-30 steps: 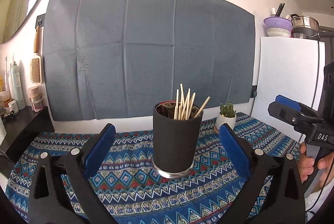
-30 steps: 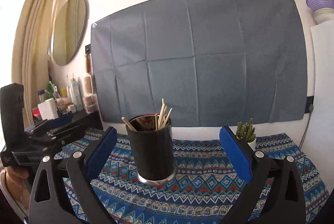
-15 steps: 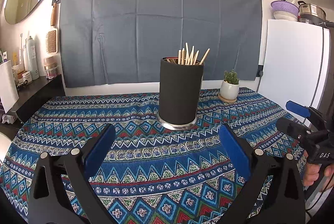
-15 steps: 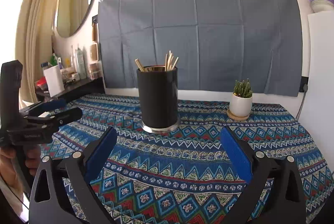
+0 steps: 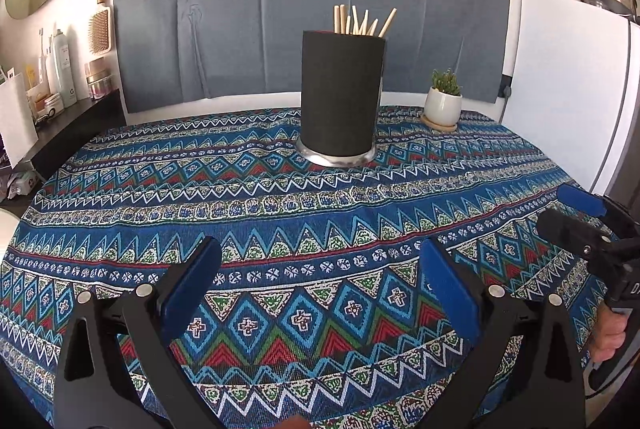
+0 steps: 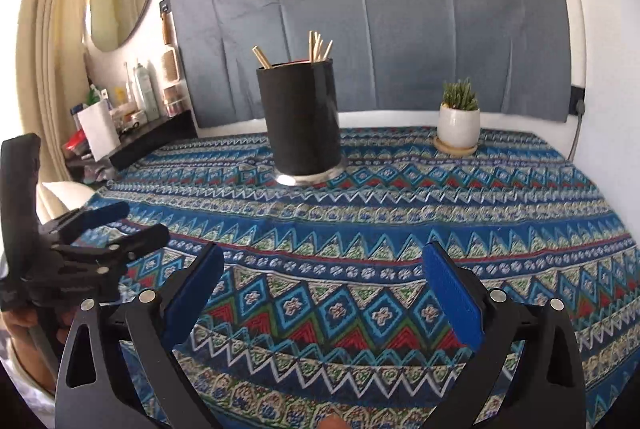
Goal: Organize utensils
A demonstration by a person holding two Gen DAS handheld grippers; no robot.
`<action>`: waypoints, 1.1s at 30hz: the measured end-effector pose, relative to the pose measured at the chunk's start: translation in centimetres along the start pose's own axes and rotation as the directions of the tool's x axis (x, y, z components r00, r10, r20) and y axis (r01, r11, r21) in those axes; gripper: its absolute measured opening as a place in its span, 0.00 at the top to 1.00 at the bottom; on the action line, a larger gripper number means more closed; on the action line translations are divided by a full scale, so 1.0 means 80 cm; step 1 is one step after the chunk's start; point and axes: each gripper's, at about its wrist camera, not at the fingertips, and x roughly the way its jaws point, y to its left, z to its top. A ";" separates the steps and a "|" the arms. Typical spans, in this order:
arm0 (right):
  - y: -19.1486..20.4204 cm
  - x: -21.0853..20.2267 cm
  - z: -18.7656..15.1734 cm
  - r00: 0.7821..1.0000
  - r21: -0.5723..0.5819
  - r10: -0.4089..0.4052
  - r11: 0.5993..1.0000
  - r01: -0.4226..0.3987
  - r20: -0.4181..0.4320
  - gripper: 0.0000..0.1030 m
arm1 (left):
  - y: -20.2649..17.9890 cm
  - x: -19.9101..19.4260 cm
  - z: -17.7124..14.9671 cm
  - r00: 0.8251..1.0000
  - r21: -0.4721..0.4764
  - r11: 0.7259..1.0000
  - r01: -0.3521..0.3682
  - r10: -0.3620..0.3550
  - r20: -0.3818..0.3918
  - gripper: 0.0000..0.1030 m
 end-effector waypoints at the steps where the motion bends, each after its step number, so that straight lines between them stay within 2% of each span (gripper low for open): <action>1: 0.000 -0.001 -0.004 1.000 0.009 0.003 1.000 -0.003 0.002 0.08 | 0.001 -0.002 0.000 1.000 -0.008 1.000 0.012 -0.012 0.006 0.06; 3: 0.001 -0.002 -0.011 0.999 0.006 -0.042 0.999 0.042 0.022 0.08 | 0.003 -0.007 -0.001 0.999 -0.021 0.999 0.025 -0.025 0.023 0.06; 6: 0.008 -0.001 -0.023 0.991 -0.034 -0.129 0.991 0.130 0.041 0.08 | 0.002 -0.012 -0.001 0.999 -0.021 1.000 0.008 -0.007 0.036 0.06; 10: 0.016 -0.002 -0.032 0.991 -0.079 -0.129 0.988 0.132 0.047 0.08 | -0.003 -0.011 -0.008 0.999 -0.023 0.998 0.050 -0.050 0.004 0.06; 13: 0.014 -0.005 -0.033 0.991 -0.070 -0.122 0.990 0.126 0.055 0.08 | -0.011 -0.003 -0.016 0.999 -0.007 0.999 0.032 -0.032 -0.032 0.06; 17: 0.007 0.000 -0.032 0.991 -0.035 -0.130 0.991 0.131 0.030 0.08 | -0.006 -0.012 -0.017 1.000 -0.027 1.000 0.010 -0.010 0.007 0.06; 25: 0.005 0.006 -0.031 0.997 -0.037 -0.082 0.996 0.082 0.004 0.08 | -0.010 -0.004 -0.016 0.999 -0.003 1.000 0.014 -0.014 -0.032 0.06; 33: 0.008 0.004 -0.033 0.997 -0.046 -0.080 0.996 0.080 0.010 0.08 | -0.010 -0.001 -0.016 0.999 -0.004 1.000 0.023 -0.023 -0.044 0.06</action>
